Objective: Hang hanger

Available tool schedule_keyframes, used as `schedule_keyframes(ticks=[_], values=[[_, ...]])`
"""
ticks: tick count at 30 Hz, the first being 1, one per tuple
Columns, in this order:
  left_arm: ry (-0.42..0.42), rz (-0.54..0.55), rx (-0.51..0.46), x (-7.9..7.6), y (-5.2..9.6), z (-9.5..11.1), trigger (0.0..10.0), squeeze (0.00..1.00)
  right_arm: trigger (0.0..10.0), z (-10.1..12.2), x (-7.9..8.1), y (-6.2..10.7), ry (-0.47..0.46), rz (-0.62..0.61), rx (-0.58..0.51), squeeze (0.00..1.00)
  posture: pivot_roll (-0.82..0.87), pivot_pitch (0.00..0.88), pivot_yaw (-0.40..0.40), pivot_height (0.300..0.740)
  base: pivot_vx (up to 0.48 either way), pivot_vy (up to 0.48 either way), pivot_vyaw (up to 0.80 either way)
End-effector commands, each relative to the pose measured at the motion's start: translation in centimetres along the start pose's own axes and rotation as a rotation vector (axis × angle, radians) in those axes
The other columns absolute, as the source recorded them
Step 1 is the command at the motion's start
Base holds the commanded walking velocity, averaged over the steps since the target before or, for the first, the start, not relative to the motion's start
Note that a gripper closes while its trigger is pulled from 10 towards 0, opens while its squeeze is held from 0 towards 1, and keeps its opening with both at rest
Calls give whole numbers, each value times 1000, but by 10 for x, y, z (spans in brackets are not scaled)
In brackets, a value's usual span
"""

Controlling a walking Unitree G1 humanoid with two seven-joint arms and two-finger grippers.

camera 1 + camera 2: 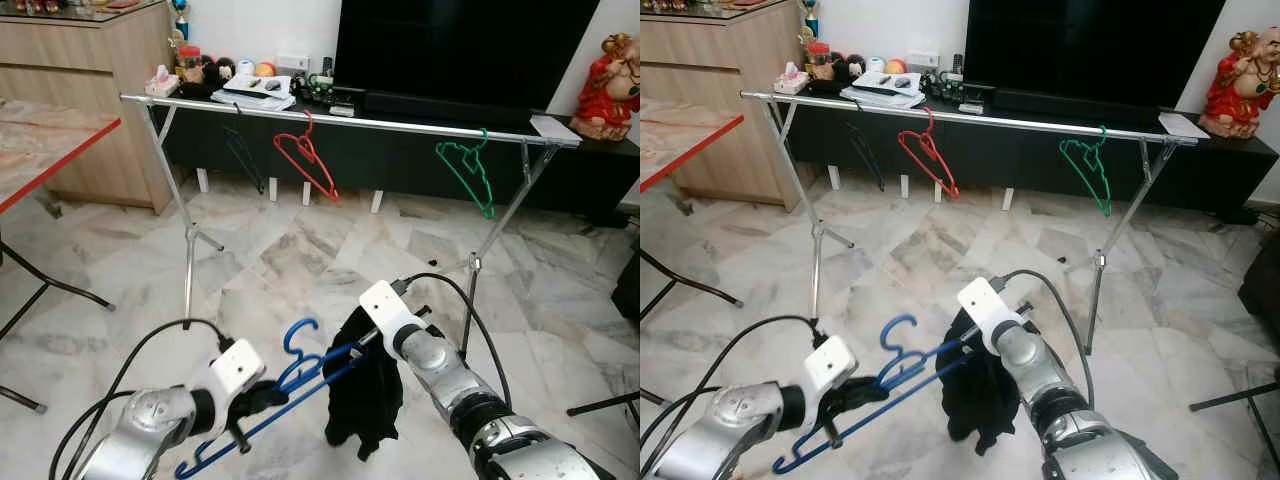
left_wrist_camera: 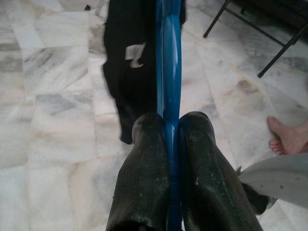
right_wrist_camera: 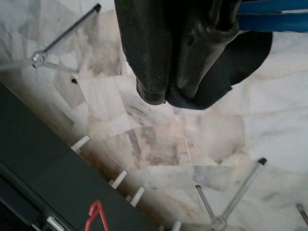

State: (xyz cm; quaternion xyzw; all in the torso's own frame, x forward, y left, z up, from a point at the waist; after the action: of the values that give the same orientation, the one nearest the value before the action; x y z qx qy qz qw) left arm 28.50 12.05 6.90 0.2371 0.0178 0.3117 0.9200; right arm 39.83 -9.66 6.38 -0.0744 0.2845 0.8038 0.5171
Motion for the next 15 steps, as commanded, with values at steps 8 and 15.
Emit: schedule_keyframes(ticks=[8, 15], values=[[2, 13, -7, -6, -7, -1, 10000, 0, 10000, 24, 7, -3, -26, 36, -88, 0, 151, 0, -119, 740, 0, 0, 0], [-17, 85, 14, 3, -13, -1, 10000, 0, 10000, 42, 13, -6, -91, 30, -125, 0, 151, 0, -118, 740, 0, 0, 0]])
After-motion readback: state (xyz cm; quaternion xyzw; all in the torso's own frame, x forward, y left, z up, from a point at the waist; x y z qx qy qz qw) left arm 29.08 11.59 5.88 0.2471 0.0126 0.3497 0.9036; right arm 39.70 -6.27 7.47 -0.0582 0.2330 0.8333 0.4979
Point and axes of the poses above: a point about 5 cm out from each wrist's last joint towards the gripper, its own y axis pointing back from the gripper into the wrist, its own z axis along the axis of the wrist's last joint, x = y × z, the point moved 4 cm from there along -y, pointing out of the wrist towards the gripper, and after that the axes turned 3 degrees about -y, right-handed, at the moved point
